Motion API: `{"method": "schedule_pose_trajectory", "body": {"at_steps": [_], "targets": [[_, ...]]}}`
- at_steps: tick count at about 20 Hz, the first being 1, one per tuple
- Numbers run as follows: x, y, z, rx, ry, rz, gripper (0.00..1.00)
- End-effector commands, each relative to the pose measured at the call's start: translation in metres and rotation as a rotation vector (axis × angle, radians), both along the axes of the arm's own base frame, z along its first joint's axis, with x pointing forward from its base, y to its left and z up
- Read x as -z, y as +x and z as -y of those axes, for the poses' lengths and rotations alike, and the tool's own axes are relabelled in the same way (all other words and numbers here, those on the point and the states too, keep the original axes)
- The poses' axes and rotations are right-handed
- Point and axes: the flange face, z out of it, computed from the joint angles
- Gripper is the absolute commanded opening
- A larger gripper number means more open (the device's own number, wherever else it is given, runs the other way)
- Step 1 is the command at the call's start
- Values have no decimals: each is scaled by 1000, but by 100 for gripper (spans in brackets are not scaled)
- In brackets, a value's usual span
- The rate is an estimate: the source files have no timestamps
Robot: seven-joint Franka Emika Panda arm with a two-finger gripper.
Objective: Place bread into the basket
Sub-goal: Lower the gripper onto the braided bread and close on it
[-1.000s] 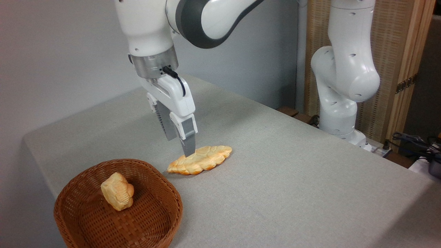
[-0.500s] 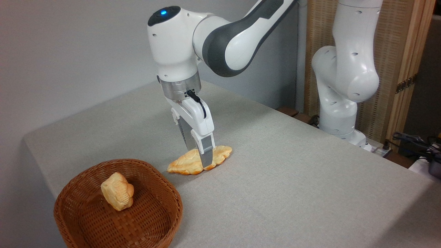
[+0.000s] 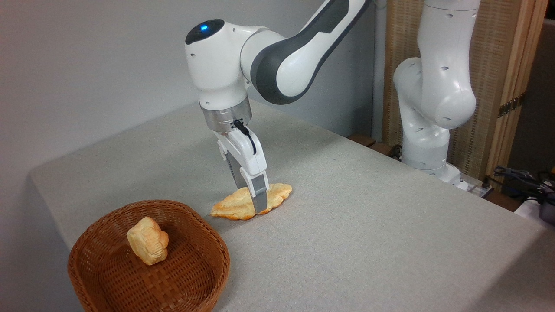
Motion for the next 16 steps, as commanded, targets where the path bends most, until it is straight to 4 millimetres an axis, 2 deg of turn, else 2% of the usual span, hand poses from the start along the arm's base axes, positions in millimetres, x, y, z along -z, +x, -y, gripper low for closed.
{"method": "schedule_pose_trajectory", "body": {"at_steps": [1,2,3,5,13,16], "targets": [[2,1,0,34,24,19,89],[2,0,-1,44,40,19,77],[2,0,-1,45,42,19,59],[0,0,-1,45,43,18,37],[0,0,-1,47,44,12,37],[-10,1,0,49,38,27,37]]}}
